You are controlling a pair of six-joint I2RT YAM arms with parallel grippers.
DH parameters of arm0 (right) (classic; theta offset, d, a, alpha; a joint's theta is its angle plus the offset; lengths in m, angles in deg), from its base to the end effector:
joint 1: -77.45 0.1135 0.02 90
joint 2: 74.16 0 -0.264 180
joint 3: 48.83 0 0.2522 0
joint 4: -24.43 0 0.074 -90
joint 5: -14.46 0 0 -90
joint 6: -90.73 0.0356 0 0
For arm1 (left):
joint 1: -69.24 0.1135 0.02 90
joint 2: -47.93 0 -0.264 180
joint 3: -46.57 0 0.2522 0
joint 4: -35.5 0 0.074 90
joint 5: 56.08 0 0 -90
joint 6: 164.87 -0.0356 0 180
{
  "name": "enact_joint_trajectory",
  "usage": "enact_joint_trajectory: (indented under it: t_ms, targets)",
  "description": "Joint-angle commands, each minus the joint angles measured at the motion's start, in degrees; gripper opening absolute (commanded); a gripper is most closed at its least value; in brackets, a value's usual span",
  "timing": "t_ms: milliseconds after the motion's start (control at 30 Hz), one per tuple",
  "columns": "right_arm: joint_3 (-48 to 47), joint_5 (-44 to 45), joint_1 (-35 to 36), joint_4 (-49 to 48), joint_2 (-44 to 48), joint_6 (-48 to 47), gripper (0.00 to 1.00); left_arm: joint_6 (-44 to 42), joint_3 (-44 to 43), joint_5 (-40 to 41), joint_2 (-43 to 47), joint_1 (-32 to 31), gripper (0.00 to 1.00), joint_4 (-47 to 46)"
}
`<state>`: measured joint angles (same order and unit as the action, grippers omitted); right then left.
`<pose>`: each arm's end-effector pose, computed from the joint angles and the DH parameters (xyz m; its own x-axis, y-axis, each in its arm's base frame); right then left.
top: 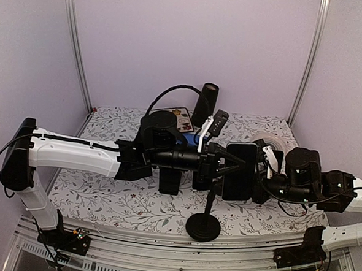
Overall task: Place the phone on the phone stand
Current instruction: Install the phone onto the phone stand.
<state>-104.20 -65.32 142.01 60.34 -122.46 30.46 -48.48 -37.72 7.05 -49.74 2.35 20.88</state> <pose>0.0874 0.1690 0.2891 -0.5875 -0.0990 -0.8031 -0.6110 0.7050 0.3601 0.1447 -0.3800 0.3191 -0.4359 0.0113 -0.8999 0.8976 -0.0675 -0.4356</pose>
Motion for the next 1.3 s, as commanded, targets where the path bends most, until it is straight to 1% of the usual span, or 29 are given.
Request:
enact_joint_trajectory:
  t_ms: [0,133,600,1033,1267]
  targets:
    - [-0.1,-2.9,0.4,-8.2,3.2,-0.4,0.02,-0.4,-2.0,-4.3,-1.2,-0.9,0.0,-8.3]
    - [0.7,-4.6,0.4,-10.1,4.6,-1.0,0.02,0.0,-1.7,-5.8,-2.1,-0.9,0.0,-10.6]
    - [2.3,-9.1,0.4,-14.2,6.5,-2.3,0.02,1.3,-0.7,-6.7,-4.4,-0.1,0.0,-15.1]
    - [2.7,-9.2,0.4,-15.1,7.3,-1.5,0.02,4.1,4.5,-7.1,-5.0,2.0,0.0,-21.6]
    - [2.7,-6.5,0.4,-13.5,7.1,-1.2,0.02,3.6,6.9,-4.8,-4.2,2.4,0.0,-21.7]
